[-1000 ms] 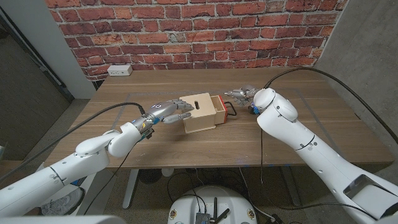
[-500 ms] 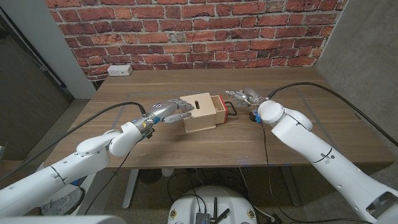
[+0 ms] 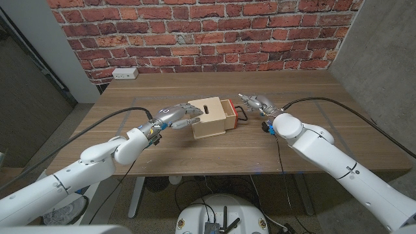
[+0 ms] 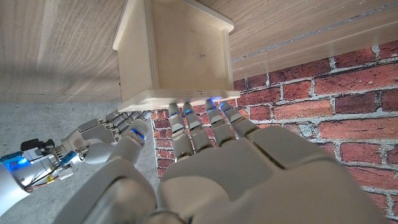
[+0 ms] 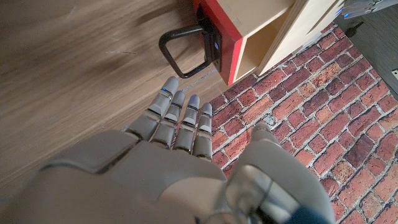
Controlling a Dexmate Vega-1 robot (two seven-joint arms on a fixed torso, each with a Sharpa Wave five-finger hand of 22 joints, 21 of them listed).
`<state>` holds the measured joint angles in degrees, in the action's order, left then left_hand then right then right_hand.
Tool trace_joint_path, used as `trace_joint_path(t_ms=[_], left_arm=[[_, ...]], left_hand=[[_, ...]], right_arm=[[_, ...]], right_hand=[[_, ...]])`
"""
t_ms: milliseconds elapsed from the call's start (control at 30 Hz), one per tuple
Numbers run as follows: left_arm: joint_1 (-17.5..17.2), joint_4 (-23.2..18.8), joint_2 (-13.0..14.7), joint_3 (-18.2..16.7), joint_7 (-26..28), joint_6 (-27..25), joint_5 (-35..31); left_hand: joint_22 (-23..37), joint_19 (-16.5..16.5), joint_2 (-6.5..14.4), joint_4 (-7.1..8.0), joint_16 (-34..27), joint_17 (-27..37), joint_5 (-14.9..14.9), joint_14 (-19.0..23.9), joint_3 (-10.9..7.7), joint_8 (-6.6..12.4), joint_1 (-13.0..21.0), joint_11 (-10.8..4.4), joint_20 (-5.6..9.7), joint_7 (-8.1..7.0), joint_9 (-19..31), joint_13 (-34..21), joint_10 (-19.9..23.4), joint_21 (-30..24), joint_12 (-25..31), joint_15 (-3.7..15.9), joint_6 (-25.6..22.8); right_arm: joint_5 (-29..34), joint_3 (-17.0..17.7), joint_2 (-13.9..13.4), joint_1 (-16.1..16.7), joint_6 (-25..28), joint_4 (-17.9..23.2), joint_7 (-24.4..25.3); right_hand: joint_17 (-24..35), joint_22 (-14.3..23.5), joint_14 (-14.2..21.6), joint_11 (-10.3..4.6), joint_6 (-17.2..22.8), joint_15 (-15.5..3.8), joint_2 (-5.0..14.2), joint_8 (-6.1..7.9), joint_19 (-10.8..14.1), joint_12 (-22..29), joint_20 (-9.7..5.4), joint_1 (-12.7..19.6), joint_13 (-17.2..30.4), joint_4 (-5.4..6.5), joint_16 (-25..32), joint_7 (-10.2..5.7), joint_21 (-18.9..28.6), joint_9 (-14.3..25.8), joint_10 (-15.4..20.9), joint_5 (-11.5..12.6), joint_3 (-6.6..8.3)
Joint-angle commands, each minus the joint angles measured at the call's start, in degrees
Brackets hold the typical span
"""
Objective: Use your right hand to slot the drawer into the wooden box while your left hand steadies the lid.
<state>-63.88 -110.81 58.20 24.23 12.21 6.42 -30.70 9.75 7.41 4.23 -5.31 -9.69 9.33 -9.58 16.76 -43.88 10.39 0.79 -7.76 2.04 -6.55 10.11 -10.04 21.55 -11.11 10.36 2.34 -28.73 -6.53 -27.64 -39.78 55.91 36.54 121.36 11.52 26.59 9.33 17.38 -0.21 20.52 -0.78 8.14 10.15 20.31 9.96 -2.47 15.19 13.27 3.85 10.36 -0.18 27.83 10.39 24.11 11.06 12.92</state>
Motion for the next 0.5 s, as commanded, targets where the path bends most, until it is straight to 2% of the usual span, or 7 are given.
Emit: trace_joint_path(t_ms=[33, 367, 500], left_arm=[[-0.21, -0.67, -0.03, -0.01, 0.04, -0.66, -0.29], [0.16, -0.47, -0.04, 0.18, -0.38, -0.57, -0.12], [0.39, -0.23, -0.04, 0.31, -0.51, -0.32, -0.05]], left_hand=[[0.07, 0.12, 1.92, -0.2, 0.01, 0.09, -0.29, -0.37, -0.1, 0.09, 0.29, 0.02, 9.37, -0.12, 0.11, -0.13, -0.2, 0.24, 0.02, 9.6, 0.28], [0.07, 0.16, 1.92, -0.28, -0.19, 0.09, -0.29, -0.06, -0.15, 0.26, 0.26, 0.17, 9.31, -0.02, 0.11, -0.12, 0.04, 0.22, 0.2, 9.56, -0.03], [0.07, 0.17, 1.91, -0.29, -0.25, 0.1, -0.28, 0.09, -0.16, 0.31, 0.21, -0.01, 9.33, -0.08, 0.11, -0.12, 0.18, 0.21, 0.28, 9.55, -0.15]], right_arm=[[-5.95, -0.37, -2.58, 1.48, -10.2, -3.38, 1.88], [-7.87, -1.57, -3.4, 1.34, -18.0, -6.97, -0.11], [-8.49, -2.27, -3.54, 0.65, -20.97, -8.49, -1.98]], right_hand=[[-0.37, 0.11, -1.51, -0.29, -1.37, -0.74, -0.09, -0.14, -1.49, -0.04, -0.97, -1.95, -0.64, 1.05, 0.11, 0.29, -1.39, -0.02, -1.59, 0.31, -0.25], [-1.43, 0.16, -4.52, -1.19, -5.31, -2.39, -0.15, -0.35, -3.86, -0.02, -1.77, -4.99, -1.76, 2.54, 0.13, 0.34, -4.08, -0.09, -4.6, 0.58, -0.76], [-2.11, 0.19, -6.88, -1.72, -6.78, -3.16, 0.08, -0.2, -5.97, 0.09, -2.41, -6.62, -2.16, 3.42, -0.1, 0.1, -5.88, -0.13, -6.12, 0.77, -0.85]])
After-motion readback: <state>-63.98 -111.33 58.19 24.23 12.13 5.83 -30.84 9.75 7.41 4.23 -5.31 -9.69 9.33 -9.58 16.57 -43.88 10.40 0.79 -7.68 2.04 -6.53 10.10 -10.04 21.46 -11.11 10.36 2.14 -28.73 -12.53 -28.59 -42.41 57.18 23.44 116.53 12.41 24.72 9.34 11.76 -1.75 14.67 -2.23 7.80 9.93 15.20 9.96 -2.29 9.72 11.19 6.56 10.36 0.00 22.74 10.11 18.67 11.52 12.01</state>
